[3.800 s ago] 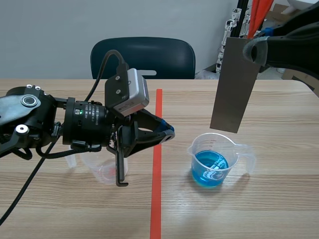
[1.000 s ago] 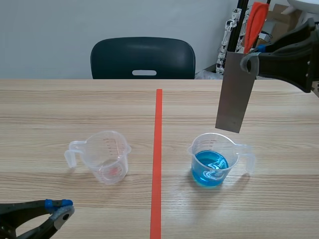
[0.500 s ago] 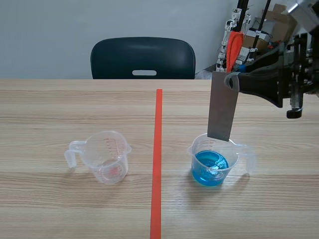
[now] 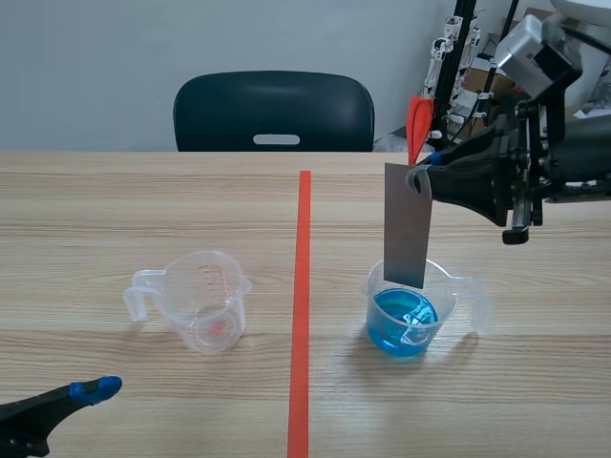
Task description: Do the redox reaction experiment. lower the plate into the blue solution
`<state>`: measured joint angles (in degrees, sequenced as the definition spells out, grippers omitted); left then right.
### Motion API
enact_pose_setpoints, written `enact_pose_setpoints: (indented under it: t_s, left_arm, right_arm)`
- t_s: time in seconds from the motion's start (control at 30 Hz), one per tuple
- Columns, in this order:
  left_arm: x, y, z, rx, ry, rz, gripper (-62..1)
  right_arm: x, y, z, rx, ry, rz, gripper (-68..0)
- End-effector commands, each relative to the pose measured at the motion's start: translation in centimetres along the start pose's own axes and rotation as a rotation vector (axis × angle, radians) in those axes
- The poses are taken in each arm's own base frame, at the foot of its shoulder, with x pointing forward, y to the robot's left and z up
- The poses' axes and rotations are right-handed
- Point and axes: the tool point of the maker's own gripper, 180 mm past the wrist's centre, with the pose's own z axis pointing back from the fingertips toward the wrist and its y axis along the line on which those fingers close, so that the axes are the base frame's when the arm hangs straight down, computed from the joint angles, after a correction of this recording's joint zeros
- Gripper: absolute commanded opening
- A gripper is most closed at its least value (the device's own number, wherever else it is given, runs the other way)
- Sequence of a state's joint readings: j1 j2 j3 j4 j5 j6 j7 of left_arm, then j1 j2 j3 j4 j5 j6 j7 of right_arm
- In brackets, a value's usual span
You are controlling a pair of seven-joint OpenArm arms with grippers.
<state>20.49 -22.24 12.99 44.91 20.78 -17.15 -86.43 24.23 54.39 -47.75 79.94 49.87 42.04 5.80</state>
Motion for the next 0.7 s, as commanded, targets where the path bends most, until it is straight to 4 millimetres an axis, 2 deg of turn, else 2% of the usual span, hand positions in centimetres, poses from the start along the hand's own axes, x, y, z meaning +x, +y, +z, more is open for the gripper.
enact_pose_setpoints:
  t_s: [0.0, 0.13, 0.3, 0.53, 0.67]
  left_arm:
    - [1.3, 0.0, -0.1, 0.002, -0.061, 0.002, 1.4]
    - [1.6, 0.9, -0.1, 0.055, -0.083, 0.002, 1.4]
    - [2.7, 3.4, 0.4, 0.198, -0.14, 0.003, 1.4]
    - [2.7, 3.5, 0.3, 0.204, -0.145, 0.004, 1.4]
    - [2.5, 2.9, 0.1, 0.182, -0.138, 0.006, 1.4]
  right_arm:
    - [0.9, -0.5, 0.1, -0.001, -0.017, 0.017, -66.9]
    - [0.0, -0.4, -0.5, 0.001, 0.008, 0.009, -66.9]
    - [-1.0, 0.2, -1.2, 0.014, 0.027, 0.003, -66.9]
    - [-1.5, 0.5, -1.2, 0.018, 0.036, 0.004, -66.9]
    - [-1.0, 0.3, -0.6, 0.012, 0.02, 0.011, -66.9]
